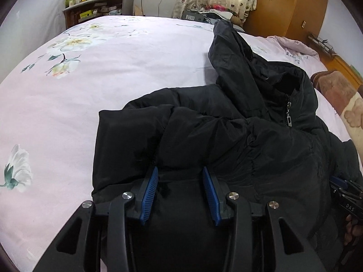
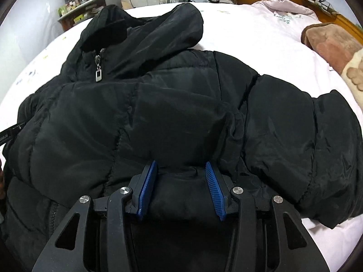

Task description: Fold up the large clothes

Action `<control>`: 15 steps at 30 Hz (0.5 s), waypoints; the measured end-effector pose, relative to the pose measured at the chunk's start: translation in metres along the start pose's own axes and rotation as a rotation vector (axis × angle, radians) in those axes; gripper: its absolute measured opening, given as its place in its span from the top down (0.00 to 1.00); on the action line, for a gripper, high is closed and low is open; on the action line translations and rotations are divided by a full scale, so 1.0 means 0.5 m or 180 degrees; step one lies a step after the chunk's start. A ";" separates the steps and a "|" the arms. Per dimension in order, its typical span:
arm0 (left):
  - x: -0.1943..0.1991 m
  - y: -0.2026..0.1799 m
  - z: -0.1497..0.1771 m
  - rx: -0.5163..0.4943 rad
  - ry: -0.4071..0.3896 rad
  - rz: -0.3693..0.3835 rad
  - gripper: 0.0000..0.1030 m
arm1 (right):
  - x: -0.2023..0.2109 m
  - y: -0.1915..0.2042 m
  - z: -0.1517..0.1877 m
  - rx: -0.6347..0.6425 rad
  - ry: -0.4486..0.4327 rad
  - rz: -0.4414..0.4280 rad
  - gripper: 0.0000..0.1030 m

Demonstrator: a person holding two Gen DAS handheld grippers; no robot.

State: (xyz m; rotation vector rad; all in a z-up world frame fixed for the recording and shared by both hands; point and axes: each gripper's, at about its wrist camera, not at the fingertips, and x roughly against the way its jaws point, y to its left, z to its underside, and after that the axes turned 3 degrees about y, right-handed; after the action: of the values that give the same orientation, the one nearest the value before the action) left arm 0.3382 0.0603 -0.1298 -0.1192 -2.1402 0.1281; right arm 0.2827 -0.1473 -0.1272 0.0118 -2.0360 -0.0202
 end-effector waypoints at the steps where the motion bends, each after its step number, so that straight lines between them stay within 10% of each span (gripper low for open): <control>1: 0.002 0.005 0.002 -0.0006 0.0008 0.0000 0.58 | -0.002 0.001 -0.002 0.0001 0.0024 0.0002 0.56; 9: 0.126 0.004 0.035 -0.0130 -0.0185 0.0093 0.59 | 0.104 -0.015 0.017 -0.0131 -0.0166 -0.0081 0.56; 15: 0.078 0.007 0.067 -0.0141 0.0056 -0.0042 0.58 | 0.040 -0.010 0.044 -0.0026 0.0089 -0.0096 0.56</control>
State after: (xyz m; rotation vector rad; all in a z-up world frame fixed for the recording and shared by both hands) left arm 0.2892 0.0676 -0.1158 -0.1318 -2.1267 0.0718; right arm 0.2542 -0.1527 -0.1194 0.0376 -2.0077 -0.0469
